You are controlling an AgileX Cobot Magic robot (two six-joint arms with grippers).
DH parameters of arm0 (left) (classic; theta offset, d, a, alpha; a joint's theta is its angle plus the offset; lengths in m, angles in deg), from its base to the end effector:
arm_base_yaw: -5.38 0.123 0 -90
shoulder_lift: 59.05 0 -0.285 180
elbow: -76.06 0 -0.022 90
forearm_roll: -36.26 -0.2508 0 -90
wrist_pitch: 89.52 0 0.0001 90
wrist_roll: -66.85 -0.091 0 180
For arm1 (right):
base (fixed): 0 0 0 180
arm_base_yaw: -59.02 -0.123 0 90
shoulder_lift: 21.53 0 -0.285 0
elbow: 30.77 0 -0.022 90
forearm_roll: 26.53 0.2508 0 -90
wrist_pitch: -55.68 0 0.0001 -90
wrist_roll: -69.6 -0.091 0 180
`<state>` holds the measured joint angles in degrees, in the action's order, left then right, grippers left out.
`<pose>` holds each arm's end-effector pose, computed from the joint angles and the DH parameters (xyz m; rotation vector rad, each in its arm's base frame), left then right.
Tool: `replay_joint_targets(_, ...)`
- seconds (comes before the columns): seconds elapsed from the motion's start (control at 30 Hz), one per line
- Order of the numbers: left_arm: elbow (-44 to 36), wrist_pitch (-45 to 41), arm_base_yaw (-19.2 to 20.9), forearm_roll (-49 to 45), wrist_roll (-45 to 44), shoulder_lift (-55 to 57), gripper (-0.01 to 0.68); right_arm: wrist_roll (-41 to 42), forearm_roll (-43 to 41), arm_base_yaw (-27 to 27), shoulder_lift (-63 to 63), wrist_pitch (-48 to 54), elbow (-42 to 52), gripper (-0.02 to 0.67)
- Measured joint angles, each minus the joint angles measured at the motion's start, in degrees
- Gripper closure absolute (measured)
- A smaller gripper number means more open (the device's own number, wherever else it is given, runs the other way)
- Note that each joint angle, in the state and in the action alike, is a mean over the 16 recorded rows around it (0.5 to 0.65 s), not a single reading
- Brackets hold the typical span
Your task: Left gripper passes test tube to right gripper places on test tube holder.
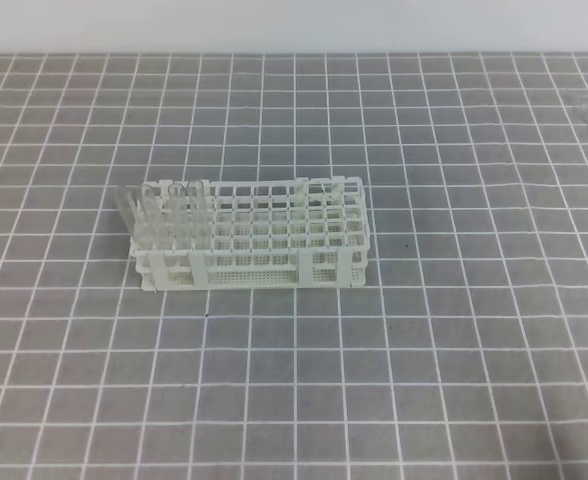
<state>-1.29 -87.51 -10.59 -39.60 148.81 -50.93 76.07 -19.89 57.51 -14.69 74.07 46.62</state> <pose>0.0537 -0.0185 0.2129 0.1558 1.4841 -0.3368 0.0530 0.0047 0.1843 -0.0524 1.7884 0.0495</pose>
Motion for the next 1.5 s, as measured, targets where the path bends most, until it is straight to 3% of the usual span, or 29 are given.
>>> replay_joint_targets(0.2, 0.0, 4.9, 7.5, 0.2, 3.8, -0.6, 0.673, 0.0, 0.1, 0.0, 0.0, 0.0, 0.0, 0.662)
replay_joint_targets(0.4, 0.0, 7.0, 9.0, 4.9, 4.2, -0.6, 0.673, 0.0, 0.1, 0.0, 0.0, 0.0, 0.0, 0.662)
replay_joint_targets(0.53, 0.0, 6.8, 9.0, 17.1, -8.6, -0.6, 0.673, 0.0, 0.1, 0.0, 0.0, 0.0, 0.0, 0.662)
replay_joint_targets(0.87, 0.0, -4.9, 9.0, 61.2, -61.4, -0.5, 0.673, 0.0, 0.1, 0.0, 0.0, 0.0, 0.0, 0.662)
replay_joint_targets(0.97, 0.0, -9.8, 9.0, 69.7, -72.3, -0.6, 0.674, 0.0, 0.1, 0.0, 0.0, 0.0, 0.0, 0.662)
replay_joint_targets(1.2, -0.1, -18.8, 9.3, 74.6, -79.8, -0.9, 0.674, 0.0, 0.1, 0.0, 0.0, 0.0, 0.0, 0.662)
replay_joint_targets(1.5, -0.1, -21.2, 10.0, 73.4, -81.2, -0.8, 0.674, 0.0, 0.2, 0.0, 0.0, 0.0, 0.0, 0.662)
